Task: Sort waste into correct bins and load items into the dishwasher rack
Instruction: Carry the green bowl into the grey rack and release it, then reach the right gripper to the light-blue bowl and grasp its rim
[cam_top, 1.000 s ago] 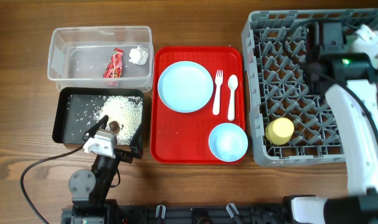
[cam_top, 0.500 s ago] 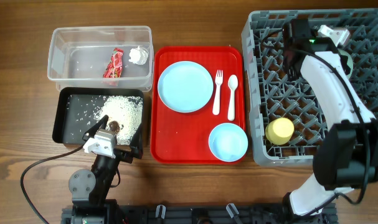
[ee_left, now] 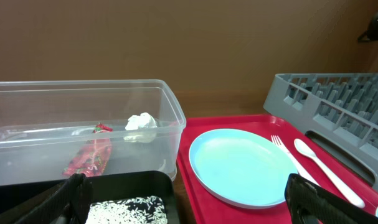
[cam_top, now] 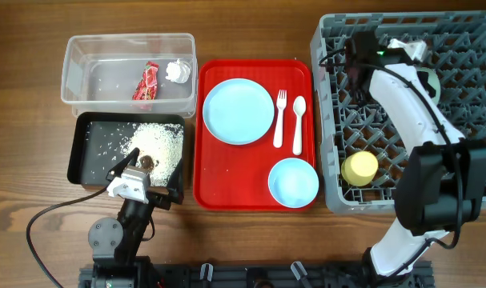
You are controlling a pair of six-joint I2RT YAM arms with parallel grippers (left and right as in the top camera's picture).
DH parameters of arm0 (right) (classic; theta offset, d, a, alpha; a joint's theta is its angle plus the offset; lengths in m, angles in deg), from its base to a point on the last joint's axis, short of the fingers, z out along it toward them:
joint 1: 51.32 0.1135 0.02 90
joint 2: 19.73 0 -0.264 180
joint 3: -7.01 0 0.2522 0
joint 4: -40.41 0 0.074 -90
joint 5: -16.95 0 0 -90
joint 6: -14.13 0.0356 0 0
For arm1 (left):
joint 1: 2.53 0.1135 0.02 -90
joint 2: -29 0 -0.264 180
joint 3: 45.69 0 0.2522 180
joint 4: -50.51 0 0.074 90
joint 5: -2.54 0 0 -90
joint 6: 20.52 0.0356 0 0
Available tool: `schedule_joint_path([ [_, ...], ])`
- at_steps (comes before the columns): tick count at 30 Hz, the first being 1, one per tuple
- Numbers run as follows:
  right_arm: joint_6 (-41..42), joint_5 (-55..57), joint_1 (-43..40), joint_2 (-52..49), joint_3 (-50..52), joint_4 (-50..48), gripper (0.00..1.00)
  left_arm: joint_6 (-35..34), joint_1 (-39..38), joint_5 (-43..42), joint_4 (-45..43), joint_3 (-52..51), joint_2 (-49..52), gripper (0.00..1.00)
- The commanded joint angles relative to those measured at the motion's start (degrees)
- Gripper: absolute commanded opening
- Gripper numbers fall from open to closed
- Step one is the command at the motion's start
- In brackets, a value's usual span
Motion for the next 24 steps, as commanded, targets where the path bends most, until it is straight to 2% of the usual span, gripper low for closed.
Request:
schedule_joint_path([
  [1,-0.3,-5.3,4.1,-1.3,-0.5,0.6,0.07,0.9,-0.2,0.6,-0.2,-0.5,-0.6,1.0],
  [3,-0.3,-6.9,5.5,-1.3,-0.5,1.0,0.18,0.9,-0.2,0.6,-0.2,-0.5,-0.6,1.0],
  [8,-0.3,-9.3,9.1,0.0,-0.5,2.0,0.29,0.9,-0.2,0.6,-0.2,-0.5,-0.6,1.0],
  [12,-0.6,-17.1,12.4,3.5,-0.5,1.3,0.44,0.9,-0.2,0.6,-0.2,-0.5,-0.6,1.0],
  [16,-8.5,-35.2,15.3,7.5,-0.5,-2.0,0.45,0.9,-0.2,0.6,-0.2,-0.5,-0.6,1.0],
  [24,-14.0,-69.1,20.5,11.2,-0.5,-2.3,0.47,0.9,-0.2,0.6,-0.2,-0.5,-0.6,1.0],
])
